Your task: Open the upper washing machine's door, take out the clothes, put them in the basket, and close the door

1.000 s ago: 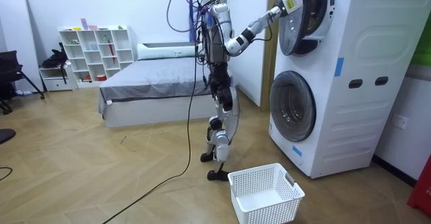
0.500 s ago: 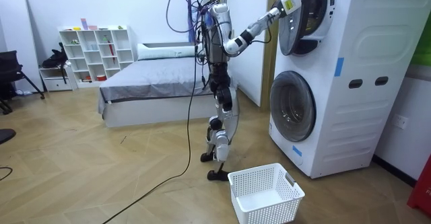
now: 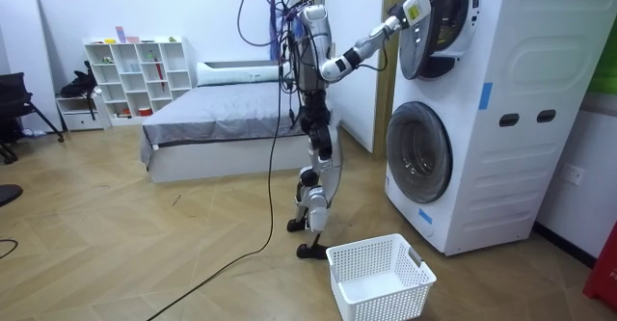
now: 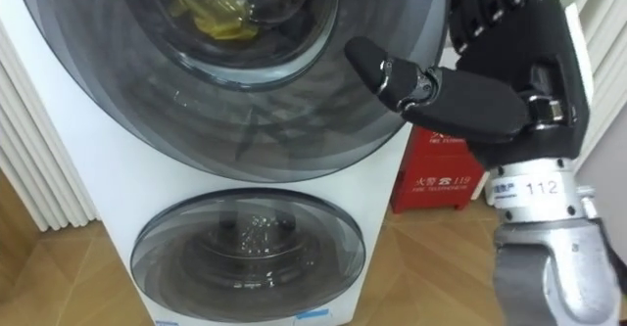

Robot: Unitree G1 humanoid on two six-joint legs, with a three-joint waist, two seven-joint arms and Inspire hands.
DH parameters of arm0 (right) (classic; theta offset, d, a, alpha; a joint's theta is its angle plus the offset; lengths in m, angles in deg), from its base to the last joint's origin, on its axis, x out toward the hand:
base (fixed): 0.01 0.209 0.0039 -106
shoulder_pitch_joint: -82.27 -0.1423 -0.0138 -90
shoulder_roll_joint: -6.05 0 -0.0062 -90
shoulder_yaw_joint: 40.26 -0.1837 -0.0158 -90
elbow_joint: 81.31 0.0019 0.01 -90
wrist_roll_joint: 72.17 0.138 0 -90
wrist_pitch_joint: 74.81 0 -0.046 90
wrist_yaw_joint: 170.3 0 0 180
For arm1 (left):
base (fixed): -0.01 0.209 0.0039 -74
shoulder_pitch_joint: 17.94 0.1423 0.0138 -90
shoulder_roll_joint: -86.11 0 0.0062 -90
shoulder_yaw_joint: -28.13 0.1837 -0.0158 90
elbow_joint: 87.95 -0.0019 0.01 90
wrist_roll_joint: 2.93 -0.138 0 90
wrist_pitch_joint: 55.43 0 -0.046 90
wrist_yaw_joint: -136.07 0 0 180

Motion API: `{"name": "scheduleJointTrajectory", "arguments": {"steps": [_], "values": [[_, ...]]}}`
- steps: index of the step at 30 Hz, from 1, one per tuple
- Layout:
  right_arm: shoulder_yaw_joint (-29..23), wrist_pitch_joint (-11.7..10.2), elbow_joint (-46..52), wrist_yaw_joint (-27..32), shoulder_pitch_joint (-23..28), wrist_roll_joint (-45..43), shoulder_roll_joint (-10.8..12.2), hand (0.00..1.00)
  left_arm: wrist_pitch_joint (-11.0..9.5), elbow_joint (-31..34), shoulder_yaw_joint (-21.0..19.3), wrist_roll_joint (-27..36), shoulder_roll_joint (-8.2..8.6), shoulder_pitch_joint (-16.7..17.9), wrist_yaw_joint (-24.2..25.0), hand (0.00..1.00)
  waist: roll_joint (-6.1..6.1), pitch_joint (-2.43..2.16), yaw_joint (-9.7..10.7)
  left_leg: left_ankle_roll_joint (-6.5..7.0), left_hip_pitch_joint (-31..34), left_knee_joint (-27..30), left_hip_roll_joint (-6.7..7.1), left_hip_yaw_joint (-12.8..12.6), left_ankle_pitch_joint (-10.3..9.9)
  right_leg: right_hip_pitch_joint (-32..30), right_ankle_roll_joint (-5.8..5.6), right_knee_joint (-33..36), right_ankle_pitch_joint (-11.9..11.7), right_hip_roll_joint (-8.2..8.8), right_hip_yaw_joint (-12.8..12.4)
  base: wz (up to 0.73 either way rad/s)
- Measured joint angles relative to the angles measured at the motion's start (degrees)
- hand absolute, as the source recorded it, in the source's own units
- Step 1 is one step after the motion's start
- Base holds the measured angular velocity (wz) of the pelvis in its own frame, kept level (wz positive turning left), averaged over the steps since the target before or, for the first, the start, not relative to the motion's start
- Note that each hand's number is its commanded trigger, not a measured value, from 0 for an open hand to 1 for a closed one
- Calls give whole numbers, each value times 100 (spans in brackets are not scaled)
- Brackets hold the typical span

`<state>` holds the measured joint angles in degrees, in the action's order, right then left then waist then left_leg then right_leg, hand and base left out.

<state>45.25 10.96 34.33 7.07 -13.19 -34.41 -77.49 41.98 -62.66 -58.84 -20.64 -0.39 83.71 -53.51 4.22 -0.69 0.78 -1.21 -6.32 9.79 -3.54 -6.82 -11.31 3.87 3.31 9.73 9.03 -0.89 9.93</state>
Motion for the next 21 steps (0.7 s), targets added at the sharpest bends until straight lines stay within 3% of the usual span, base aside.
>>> {"name": "scheduleJointTrajectory", "arguments": {"steps": [6,16,21], "values": [[338,-386,-20,-79,89,400,124,0,6,-5,170,-2,-20,-49,1,0,-9,-1,-34,-64,126,94,-94,-103,32,-111,122,13,-25,-75,-23,-2],[567,-456,-74,-416,93,1061,115,0,-26,5,171,-51,-33,-118,0,0,-28,-11,-113,-168,163,183,-242,-112,90,-102,305,3,-17,-217,-19,-1],[593,-453,-76,-928,197,1321,-51,0,-27,68,166,-56,-29,-249,0,0,-38,-12,-82,-258,163,190,-303,-196,109,-102,376,-9,-4,-266,-20,-3]]}}
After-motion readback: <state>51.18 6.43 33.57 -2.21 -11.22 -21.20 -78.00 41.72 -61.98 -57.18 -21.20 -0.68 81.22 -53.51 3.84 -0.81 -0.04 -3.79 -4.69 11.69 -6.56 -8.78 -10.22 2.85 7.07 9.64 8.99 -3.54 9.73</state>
